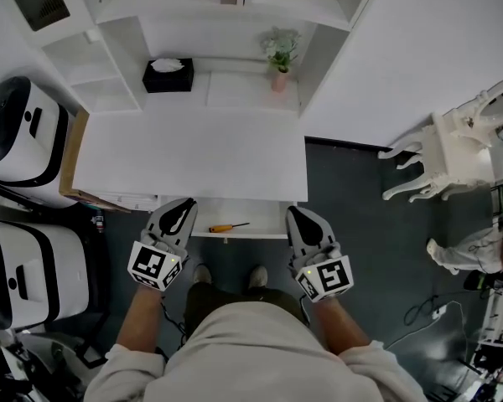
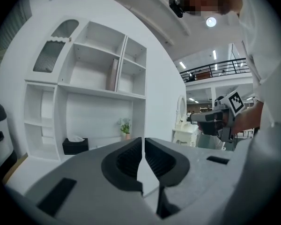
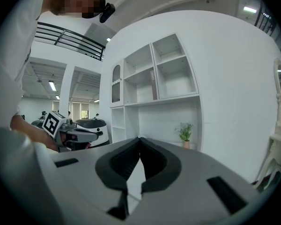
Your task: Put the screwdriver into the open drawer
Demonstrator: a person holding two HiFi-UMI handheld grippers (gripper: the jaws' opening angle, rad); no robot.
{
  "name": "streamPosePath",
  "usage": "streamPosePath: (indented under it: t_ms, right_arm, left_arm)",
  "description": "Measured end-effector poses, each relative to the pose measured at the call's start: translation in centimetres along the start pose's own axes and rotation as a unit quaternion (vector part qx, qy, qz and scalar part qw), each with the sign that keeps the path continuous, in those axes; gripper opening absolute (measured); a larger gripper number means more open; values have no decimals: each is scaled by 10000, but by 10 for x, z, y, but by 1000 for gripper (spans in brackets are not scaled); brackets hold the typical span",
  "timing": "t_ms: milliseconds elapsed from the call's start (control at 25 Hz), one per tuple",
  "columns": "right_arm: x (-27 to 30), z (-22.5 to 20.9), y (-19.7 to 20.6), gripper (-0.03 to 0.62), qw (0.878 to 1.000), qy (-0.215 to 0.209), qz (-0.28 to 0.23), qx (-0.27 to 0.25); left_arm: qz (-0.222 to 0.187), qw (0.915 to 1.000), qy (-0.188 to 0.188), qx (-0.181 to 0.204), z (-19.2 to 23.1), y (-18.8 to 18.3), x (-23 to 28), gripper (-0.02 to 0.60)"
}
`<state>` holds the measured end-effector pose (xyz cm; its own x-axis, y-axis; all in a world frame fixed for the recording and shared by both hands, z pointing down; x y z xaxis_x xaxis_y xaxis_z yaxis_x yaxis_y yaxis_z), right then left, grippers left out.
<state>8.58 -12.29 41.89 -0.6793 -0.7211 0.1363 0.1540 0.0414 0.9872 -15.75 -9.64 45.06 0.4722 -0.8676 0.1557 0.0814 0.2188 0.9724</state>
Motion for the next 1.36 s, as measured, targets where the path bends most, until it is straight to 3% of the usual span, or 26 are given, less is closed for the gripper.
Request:
streamPosePath:
  t_ms: [80, 600, 1360]
  right_arm:
    - [2, 1, -4, 3, 10000, 12, -52, -29]
    - [11, 15, -21, 3, 9994, 39, -284, -215]
    - [0, 19, -25, 3, 9991, 104, -300, -293]
  left_arm:
    - [-160, 9999, -53, 4, -1, -11, -8, 6]
    - [-679, 9976, -82, 88, -6, -51, -45, 3]
    - [-690, 9973, -85, 217, -13, -54, -53, 3]
Point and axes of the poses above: the fingertips, and each gripper's own axes: x forward along the fingers, z to its left, y out of its underside, the point moved 4 cm from there along -x, backward along the fingers, and after that the axes turned 7 degrees about -x, right-handed, at the moved point
